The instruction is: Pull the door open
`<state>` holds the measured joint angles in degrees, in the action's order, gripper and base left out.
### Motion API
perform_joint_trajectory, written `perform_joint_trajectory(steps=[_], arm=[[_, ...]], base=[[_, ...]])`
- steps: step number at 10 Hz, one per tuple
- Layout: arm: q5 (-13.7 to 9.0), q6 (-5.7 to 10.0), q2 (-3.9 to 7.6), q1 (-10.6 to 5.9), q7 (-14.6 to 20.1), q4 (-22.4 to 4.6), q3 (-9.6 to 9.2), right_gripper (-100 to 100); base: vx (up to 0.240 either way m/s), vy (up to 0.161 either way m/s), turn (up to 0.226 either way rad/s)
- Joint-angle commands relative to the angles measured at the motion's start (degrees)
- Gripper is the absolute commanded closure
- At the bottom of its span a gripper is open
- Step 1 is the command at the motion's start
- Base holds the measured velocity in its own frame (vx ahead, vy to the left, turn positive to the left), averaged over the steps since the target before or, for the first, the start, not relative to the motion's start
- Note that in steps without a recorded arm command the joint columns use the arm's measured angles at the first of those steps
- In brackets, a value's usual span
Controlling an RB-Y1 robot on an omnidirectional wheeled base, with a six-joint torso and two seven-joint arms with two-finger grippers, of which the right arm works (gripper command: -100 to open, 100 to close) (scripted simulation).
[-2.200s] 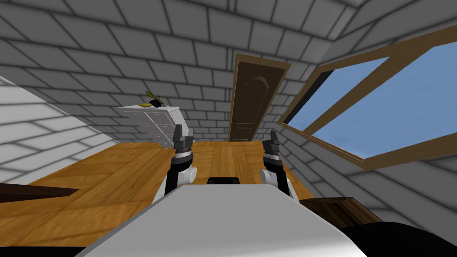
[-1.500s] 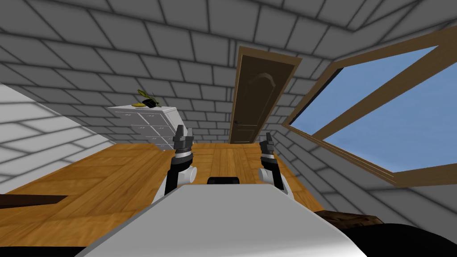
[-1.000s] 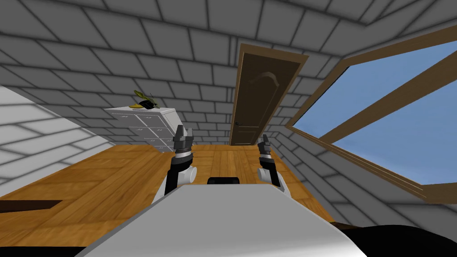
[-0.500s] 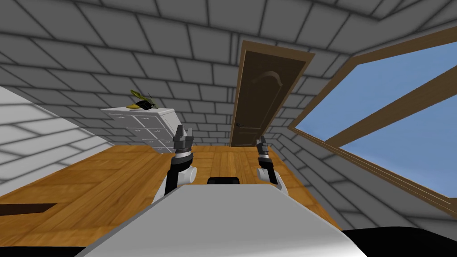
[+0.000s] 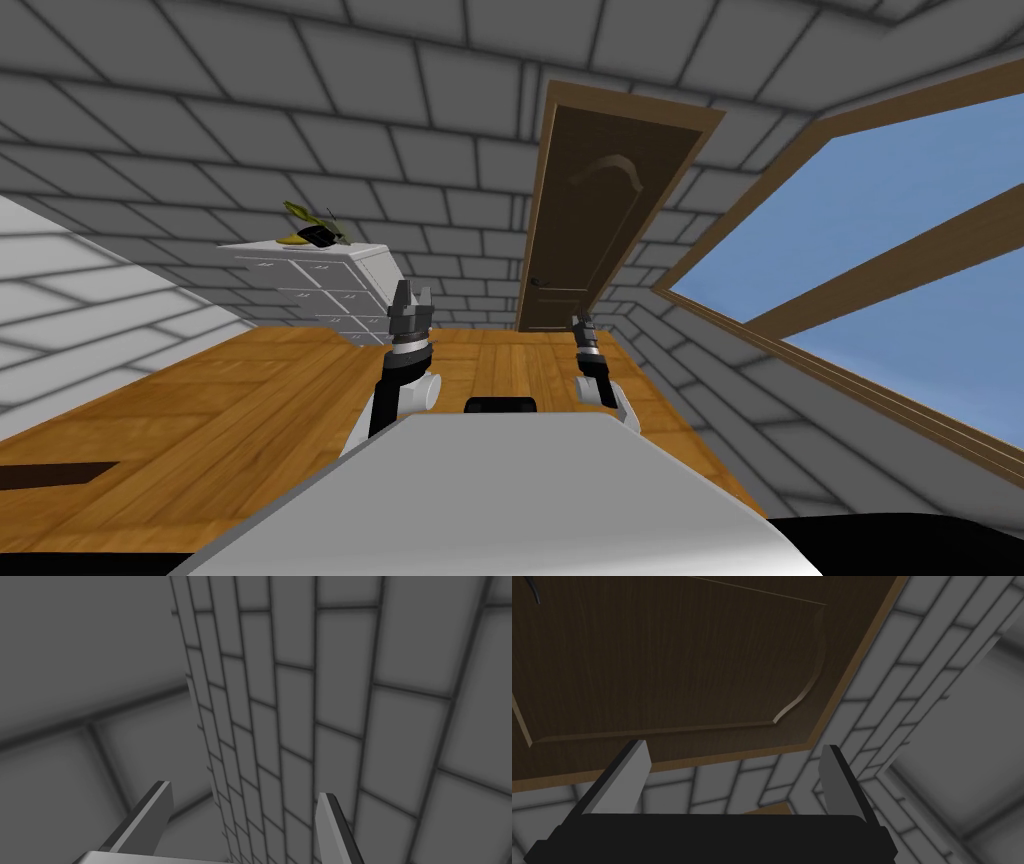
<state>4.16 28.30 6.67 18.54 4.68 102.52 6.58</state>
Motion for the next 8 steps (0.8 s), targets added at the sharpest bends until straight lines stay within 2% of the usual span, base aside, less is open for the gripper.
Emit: perform_joint_trajectory(steps=[1,8], arm=[[0.4,0.81,0.22,-0.63,0.6,-2.5,0.14,-100],[2.2,2.42,1.51,-3.9,3.1,-11.9,0.93,-100]], base=[[0.109,-0.002,0.022],[0.1,0.0,0.023]])
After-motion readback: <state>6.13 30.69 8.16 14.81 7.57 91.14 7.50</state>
